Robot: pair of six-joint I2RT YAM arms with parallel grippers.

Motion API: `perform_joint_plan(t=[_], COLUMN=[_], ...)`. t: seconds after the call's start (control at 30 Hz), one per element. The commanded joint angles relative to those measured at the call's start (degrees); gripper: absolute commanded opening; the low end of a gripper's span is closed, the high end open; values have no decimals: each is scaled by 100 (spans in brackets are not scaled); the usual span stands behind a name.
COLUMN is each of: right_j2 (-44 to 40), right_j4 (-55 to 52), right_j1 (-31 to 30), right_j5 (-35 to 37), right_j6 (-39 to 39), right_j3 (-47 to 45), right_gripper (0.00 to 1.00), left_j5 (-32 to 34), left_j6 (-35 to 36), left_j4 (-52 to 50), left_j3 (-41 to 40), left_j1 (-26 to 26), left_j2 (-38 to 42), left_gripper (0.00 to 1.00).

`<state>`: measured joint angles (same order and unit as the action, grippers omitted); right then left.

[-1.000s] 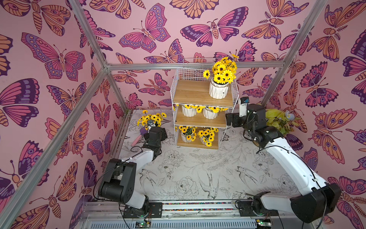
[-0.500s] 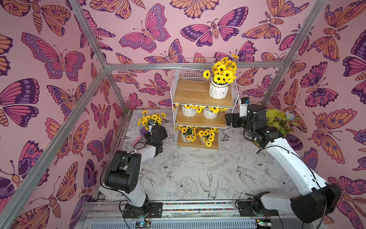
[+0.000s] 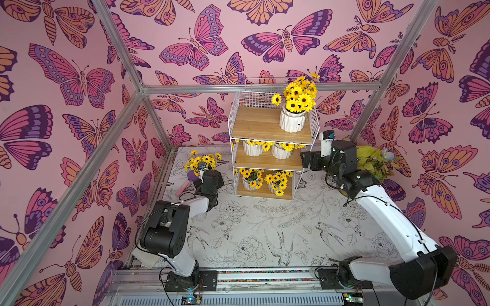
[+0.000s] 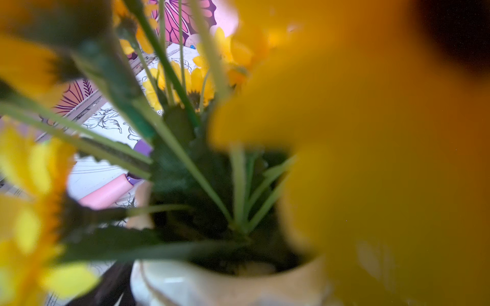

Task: Take the sunflower pots off the shelves
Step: Place the sunflower pot at the center of the board.

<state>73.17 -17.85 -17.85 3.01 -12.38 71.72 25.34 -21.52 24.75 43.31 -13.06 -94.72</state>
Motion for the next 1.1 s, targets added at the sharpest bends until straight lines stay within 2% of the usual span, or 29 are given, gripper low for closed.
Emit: perform_joint_plan(t=[0.0, 0.43, 0.73, 0.8, 0.97, 1.07], right_j2=[-202, -487, -583, -610, -728, -855], right_j4=[158, 420, 433, 409, 351, 335], right_j1=[89, 79, 17, -13, -59, -87], right_j5=[7, -352, -444, -420, -388, -345], right_j6=[-160, -368, -443, -443, -480, -486], right_j3=[-66, -546, -723, -737, -816, -909], right_gripper=[99, 99, 99, 99, 99, 99], left_j5=[203, 781, 1348, 1437, 1551, 1580], left_j6=[-116, -271, -406, -459, -664, -881], left_j4=[107, 268, 1137, 1445, 1480, 1477], left_j3=[-146, -866, -1491, -1638, -1765, -1876], left_j1=[6, -505, -1001, -1087, -1209, -1243], left_j2=[190, 490, 217, 119, -45, -107], left_gripper=[68, 69, 72, 74, 78, 85])
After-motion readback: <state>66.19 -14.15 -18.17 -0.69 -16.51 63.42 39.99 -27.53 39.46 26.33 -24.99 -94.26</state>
